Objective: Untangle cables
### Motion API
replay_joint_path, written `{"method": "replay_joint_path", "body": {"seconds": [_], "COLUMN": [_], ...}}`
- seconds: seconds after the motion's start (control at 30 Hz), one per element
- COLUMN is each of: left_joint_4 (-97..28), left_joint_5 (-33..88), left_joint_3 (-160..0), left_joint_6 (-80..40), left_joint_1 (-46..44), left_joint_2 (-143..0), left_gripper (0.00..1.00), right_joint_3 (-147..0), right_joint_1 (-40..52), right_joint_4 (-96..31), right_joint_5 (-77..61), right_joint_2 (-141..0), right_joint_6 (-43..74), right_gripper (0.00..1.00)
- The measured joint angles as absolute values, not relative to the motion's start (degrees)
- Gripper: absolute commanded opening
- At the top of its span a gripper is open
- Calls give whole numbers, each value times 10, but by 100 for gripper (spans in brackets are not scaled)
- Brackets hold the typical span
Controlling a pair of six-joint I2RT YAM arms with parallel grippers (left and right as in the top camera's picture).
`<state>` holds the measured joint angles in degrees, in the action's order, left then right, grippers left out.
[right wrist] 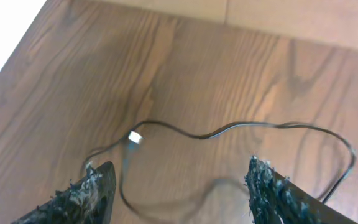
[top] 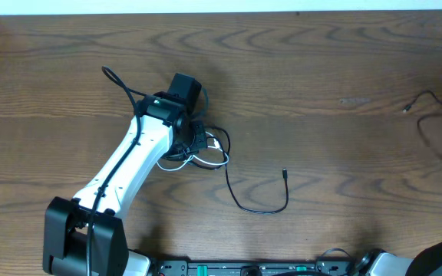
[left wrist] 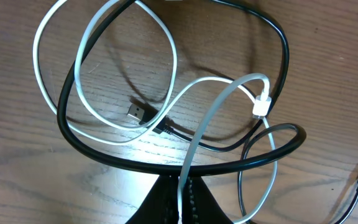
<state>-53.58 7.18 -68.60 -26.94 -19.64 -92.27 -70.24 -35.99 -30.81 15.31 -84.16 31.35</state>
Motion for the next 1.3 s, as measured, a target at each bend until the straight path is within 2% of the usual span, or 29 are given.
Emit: {"method": "replay_joint_path", "body": {"seconds": [0.3, 0.53, 0.67, 0.9, 1.13, 1.3], "left_joint_4": [-536, -522, -481, -391, -336, -287], "left_joint_5": [72, 80, 135, 241, 268, 271], "left_joint_3": [-686, -686, -686, -686, -687, -691], "left_joint_6": [-269, -269, -247, -195, -179, -187], "left_joint_1": [-197, -197, -197, -216, -227, -227], "left_joint_2": [-923, -923, -923, -920, -859, -775], "left_gripper": [8, 8, 7, 8, 8, 8], "right_joint_3": [-702, -702, -702, -702, -702, -702], "right_joint_1": [-346, -295, -250, -136, -4, 80], "right_joint_4": [-364, -412, -432, -470, -500, -493], "right_joint_5": [57, 1, -57, -193, -316, -352], "right_joint_2": [-844, -864, -884, -889, -889, -889], "right_joint_6": [319, 313, 284, 152, -8, -89], "right_gripper": [72, 75, 74, 80, 83, 85]}}
